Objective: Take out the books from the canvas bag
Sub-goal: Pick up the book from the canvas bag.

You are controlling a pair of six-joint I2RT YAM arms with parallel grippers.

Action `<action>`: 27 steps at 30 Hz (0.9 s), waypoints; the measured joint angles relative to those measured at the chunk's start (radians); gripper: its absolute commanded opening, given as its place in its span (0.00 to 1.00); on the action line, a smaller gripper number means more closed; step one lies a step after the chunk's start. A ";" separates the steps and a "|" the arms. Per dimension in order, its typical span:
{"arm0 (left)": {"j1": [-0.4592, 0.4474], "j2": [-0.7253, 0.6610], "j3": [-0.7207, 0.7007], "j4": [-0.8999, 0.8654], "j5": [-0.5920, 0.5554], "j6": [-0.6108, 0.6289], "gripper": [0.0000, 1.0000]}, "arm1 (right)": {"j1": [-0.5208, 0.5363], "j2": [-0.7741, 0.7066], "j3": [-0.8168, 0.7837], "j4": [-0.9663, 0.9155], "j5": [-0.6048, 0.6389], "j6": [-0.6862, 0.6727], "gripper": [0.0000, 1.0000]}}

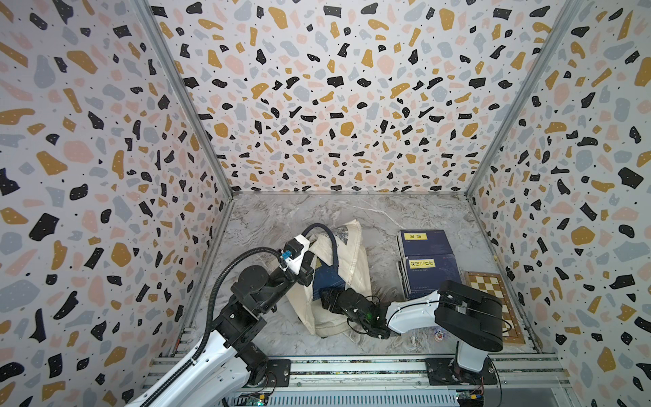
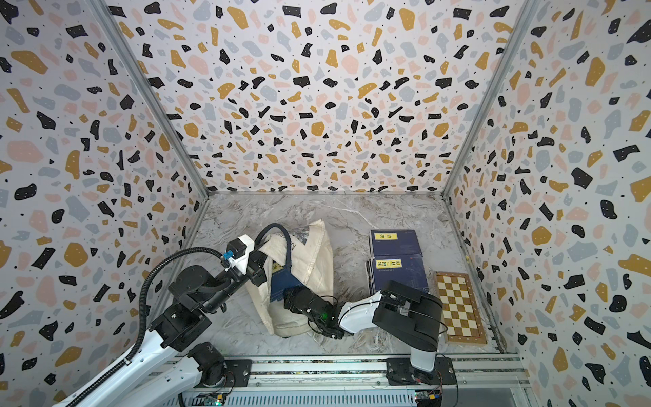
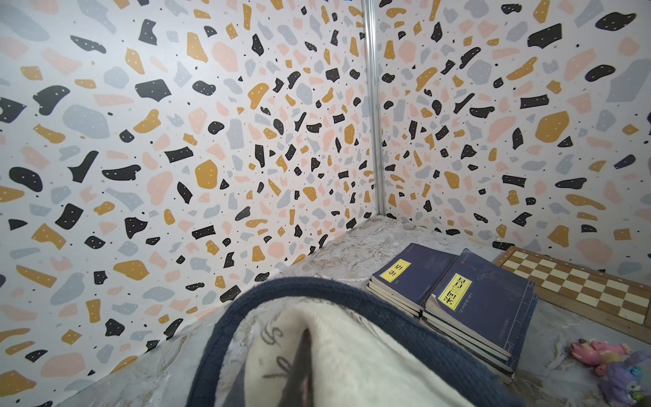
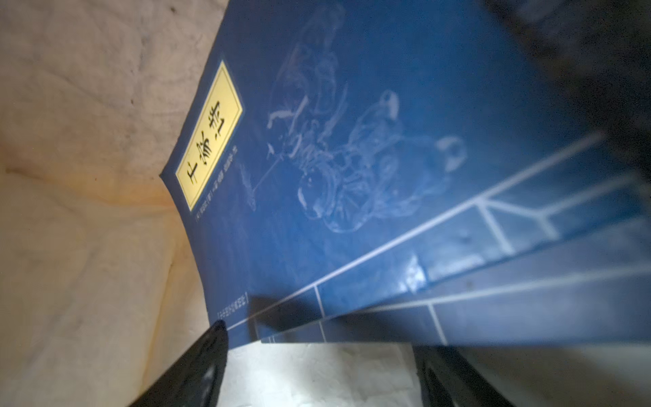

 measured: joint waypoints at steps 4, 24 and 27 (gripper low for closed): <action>-0.001 -0.008 -0.009 0.008 0.011 0.014 0.00 | -0.016 -0.005 -0.024 0.061 0.023 -0.031 0.77; -0.021 0.098 0.010 -0.005 -0.064 0.065 0.00 | -0.060 -0.095 -0.047 0.142 0.075 -0.129 0.43; -0.022 0.114 0.032 -0.020 -0.090 0.066 0.00 | -0.061 -0.102 -0.047 0.119 0.081 -0.126 0.37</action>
